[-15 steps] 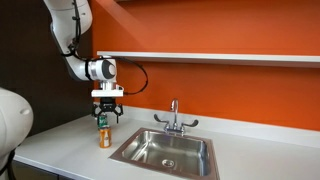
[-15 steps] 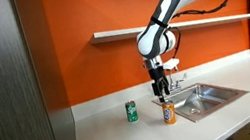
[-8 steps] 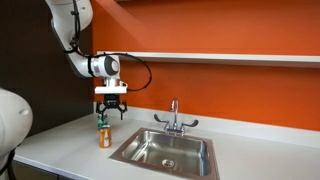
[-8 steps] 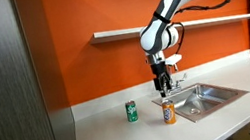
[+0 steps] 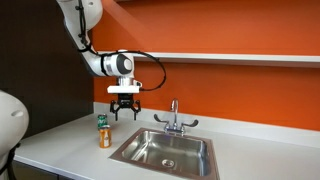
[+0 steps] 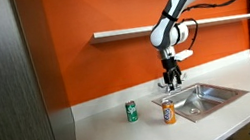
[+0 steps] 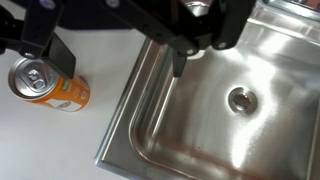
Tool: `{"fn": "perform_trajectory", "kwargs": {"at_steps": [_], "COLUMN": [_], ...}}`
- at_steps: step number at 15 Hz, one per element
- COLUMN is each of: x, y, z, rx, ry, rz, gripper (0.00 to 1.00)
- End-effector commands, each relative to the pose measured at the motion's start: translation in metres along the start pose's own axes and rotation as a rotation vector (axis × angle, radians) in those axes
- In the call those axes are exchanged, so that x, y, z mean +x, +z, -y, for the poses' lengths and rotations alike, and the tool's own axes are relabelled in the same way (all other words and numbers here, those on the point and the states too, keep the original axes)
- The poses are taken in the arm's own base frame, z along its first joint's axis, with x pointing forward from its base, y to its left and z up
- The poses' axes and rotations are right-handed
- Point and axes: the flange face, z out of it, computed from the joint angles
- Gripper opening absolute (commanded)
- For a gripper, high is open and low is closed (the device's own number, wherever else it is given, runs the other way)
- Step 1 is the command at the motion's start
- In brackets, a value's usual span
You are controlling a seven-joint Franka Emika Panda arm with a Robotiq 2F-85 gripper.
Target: Take the can out of the sink
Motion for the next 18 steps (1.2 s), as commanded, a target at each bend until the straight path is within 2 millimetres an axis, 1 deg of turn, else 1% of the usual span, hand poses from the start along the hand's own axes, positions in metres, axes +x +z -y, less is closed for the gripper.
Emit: {"fn": "perform_trajectory", "kwargs": {"at_steps": [1, 6, 11, 12, 14, 18], "x": [-0.021, -0.050, -0.076, -0.062, -0.069, -0.071], "y": [-0.008, -0.004, 0.003, 0.008, 0.010, 0.010], "z": [-0.025, -0.060, -0.085, -0.082, -0.088, -0.088], "rx": [0.010, 0.032, 0.058, 0.045, 0.051, 0.054], "ry": [0.097, 0.224, 0.366, 0.296, 0.329, 0.341], "rz": [-0.012, -0.015, -0.014, 0.003, 0.003, 0.002], "gripper": [1.00, 1.00, 1.00, 1.00, 1.00, 1.00]}}
